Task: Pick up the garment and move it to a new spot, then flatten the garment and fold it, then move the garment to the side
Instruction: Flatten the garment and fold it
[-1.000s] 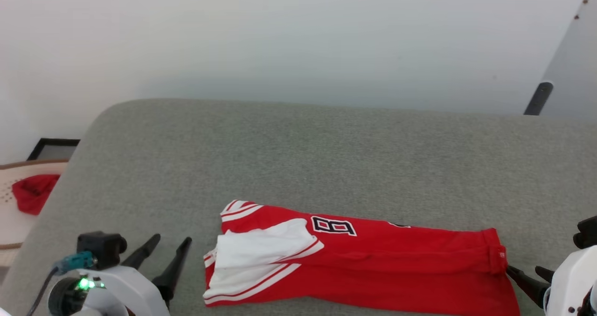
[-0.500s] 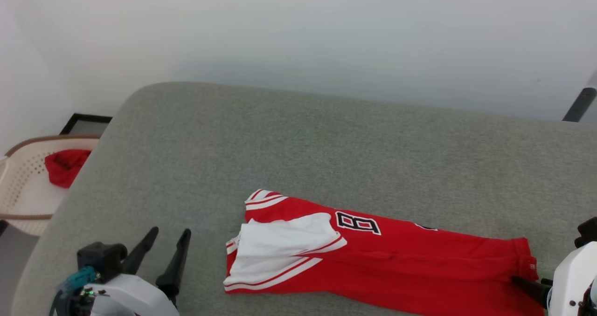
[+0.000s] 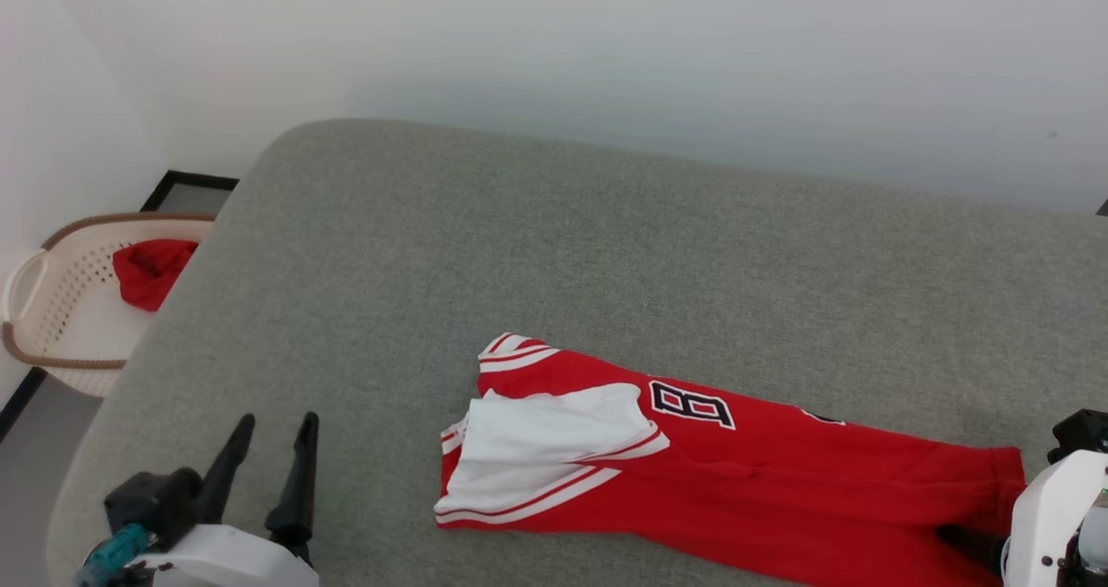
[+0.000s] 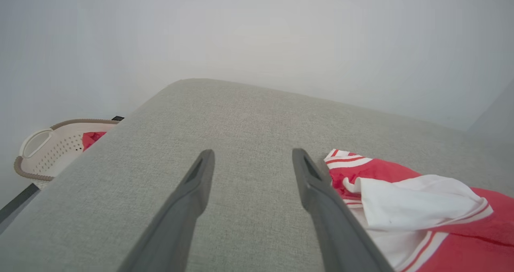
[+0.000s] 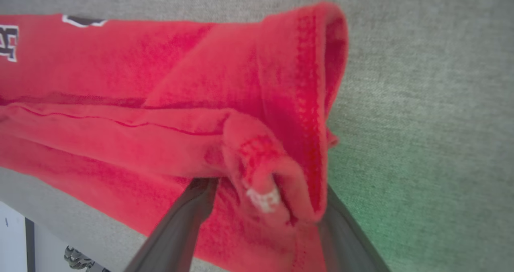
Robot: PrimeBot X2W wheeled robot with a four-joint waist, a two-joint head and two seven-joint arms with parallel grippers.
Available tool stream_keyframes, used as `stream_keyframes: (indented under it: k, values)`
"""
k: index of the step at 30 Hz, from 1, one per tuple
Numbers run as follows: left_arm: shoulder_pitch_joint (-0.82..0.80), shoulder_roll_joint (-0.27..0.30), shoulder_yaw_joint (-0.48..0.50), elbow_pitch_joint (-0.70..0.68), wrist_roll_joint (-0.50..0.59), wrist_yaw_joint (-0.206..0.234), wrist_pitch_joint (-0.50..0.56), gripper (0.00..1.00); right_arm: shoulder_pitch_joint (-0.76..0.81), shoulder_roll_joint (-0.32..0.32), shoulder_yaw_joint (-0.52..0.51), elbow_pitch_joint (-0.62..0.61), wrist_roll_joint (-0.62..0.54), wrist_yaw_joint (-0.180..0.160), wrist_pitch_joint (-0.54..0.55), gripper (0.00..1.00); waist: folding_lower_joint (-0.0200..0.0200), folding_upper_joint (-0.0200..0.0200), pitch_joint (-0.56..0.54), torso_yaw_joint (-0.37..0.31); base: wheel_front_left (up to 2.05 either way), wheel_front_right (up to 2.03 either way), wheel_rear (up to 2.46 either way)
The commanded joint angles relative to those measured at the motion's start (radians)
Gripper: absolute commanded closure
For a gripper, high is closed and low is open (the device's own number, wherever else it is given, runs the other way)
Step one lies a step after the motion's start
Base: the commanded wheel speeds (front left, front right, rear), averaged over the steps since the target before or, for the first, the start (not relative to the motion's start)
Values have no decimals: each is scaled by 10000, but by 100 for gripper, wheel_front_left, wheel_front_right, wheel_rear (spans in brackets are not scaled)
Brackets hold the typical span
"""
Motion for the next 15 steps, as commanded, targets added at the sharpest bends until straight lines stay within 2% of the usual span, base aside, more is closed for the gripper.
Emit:
stream_keyframes:
  k: [1,9,15]
  values:
    - [140,-115,183,1,185,-100,5,0,19,135,266,112,166,6,-7,100,0,0,60,47,0,0,0]
    - [362,-943,1368,49,943,-719,5,0,-209,-179,746,381,776,6,-154,100,0,0,276,118,0,0,0]
    - [395,-1263,1833,82,1404,-996,5,0,-596,-560,789,620,1058,-7,-417,100,0,0,413,49,0,0,0]
